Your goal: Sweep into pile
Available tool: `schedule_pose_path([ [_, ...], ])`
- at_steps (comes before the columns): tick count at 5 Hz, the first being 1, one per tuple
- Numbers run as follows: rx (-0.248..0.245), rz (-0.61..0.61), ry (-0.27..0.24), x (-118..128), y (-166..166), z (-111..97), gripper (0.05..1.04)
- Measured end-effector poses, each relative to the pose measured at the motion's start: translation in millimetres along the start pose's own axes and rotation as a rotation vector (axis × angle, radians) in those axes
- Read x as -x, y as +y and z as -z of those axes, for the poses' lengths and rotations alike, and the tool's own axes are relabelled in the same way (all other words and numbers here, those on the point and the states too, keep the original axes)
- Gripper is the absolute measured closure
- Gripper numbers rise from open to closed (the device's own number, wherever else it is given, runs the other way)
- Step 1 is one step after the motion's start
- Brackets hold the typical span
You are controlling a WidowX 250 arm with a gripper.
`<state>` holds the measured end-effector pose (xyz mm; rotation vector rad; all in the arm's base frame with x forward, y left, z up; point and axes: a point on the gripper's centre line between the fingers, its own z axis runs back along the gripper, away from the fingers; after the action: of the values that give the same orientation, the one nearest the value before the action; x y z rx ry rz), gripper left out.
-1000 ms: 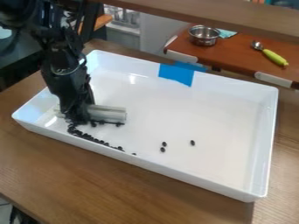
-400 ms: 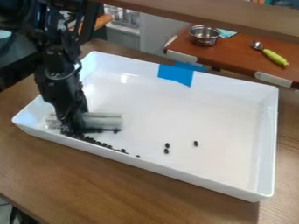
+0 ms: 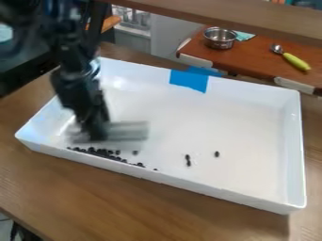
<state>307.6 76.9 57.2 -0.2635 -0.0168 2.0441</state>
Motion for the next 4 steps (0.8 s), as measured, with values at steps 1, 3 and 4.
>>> schedule_pose_path([
  [1,0.093,0.113,0.108,46,-28,-18,0.698],
  [3,0.076,0.453,0.177,119,-50,-7,0.698],
  [4,0.071,0.641,0.173,148,-52,11,0.698],
])
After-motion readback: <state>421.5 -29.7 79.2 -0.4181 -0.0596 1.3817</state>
